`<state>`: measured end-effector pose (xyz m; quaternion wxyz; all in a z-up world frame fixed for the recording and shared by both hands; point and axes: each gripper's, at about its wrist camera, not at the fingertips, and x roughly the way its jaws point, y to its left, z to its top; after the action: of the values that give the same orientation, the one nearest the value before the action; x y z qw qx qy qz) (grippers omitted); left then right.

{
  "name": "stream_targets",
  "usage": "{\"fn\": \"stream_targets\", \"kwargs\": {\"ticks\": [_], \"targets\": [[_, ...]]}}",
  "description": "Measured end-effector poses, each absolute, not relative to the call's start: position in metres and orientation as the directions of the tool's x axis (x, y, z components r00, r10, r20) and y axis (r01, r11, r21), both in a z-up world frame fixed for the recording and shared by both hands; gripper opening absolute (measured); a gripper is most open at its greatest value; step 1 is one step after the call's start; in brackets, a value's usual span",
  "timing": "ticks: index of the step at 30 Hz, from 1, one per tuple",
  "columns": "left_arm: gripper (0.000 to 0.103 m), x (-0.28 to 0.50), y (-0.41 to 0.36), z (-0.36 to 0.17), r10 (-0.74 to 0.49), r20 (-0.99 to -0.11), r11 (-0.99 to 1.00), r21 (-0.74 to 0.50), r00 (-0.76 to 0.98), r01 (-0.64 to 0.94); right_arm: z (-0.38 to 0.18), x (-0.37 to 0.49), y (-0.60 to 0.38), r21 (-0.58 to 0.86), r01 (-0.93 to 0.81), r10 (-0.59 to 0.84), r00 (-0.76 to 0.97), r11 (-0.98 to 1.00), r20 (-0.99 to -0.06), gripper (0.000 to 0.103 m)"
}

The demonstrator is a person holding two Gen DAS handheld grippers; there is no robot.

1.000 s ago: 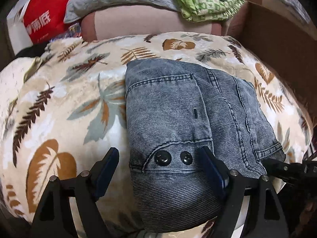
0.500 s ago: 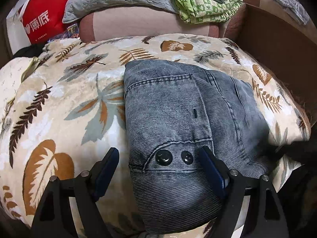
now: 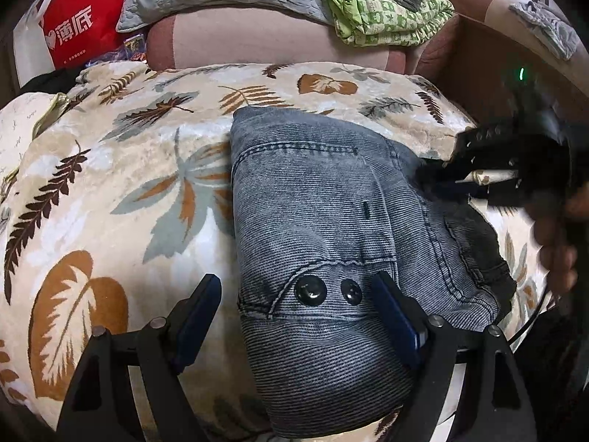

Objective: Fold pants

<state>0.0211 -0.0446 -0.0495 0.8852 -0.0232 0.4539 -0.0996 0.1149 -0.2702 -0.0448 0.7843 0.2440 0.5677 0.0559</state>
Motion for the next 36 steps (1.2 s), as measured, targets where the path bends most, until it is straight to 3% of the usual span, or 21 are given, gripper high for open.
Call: {"fn": "stream_targets", "kwargs": {"ticks": [3, 6, 9, 11, 16, 23, 24, 26, 28, 33, 36], "targets": [[0.084, 0.019, -0.032, -0.04, -0.262, -0.786, 0.965, -0.225, 0.56, 0.136, -0.032, 0.111, -0.266, 0.435, 0.158, 0.36, 0.355, 0.886, -0.863, 0.036], [0.084, 0.009, -0.012, -0.019, -0.292, -0.716, 0.951, -0.286, 0.634, 0.115, -0.005, 0.113, -0.253, 0.36, 0.081, 0.309, 0.363, 0.93, -0.879, 0.039], [0.084, 0.012, -0.002, -0.022, -0.256, -0.732, 0.959, -0.272, 0.631, 0.074, 0.029, 0.126, -0.227, 0.313, -0.01, 0.292, 0.388, 0.95, -0.874, 0.069], [0.084, 0.019, -0.005, -0.041, -0.274, -0.783, 0.957, -0.278, 0.558, 0.08, 0.046, 0.14, -0.192, 0.259, -0.111, 0.281, 0.384, 0.96, -0.879, 0.079], [0.084, 0.014, -0.016, -0.049, -0.27, -0.787, 0.962, -0.239, 0.555, 0.13, 0.04, 0.194, -0.08, 0.06, -0.379, 0.163, 0.246, 0.923, -0.956, 0.079], [0.084, 0.017, -0.011, -0.055, -0.316, -0.785, 0.948, -0.289, 0.534, 0.137, -0.016, 0.231, -0.015, -0.048, -0.5, -0.035, 0.036, 0.865, -0.999, 0.079], [0.084, 0.018, -0.01, -0.056, -0.319, -0.784, 0.947, -0.291, 0.533, 0.138, -0.025, 0.232, -0.012, -0.075, -0.513, -0.078, 0.017, 0.855, -0.997, 0.078], [0.084, 0.019, -0.01, -0.056, -0.319, -0.783, 0.947, -0.291, 0.534, 0.139, -0.039, 0.236, -0.012, -0.108, -0.519, -0.138, -0.02, 0.848, -0.99, 0.04], [0.084, 0.019, -0.009, -0.057, -0.326, -0.782, 0.944, -0.299, 0.531, 0.139, -0.043, 0.24, -0.019, -0.093, -0.493, -0.124, -0.03, 0.865, -0.992, 0.025], [0.084, 0.018, -0.008, -0.058, -0.333, -0.783, 0.941, -0.309, 0.526, 0.135, -0.037, 0.246, -0.04, -0.046, -0.393, -0.048, 0.004, 0.918, -0.999, 0.027], [0.084, 0.018, -0.007, -0.059, -0.329, -0.782, 0.943, -0.303, 0.529, 0.139, -0.017, 0.253, -0.071, -0.094, -0.259, -0.057, 0.145, 0.961, -0.988, 0.03]]}}
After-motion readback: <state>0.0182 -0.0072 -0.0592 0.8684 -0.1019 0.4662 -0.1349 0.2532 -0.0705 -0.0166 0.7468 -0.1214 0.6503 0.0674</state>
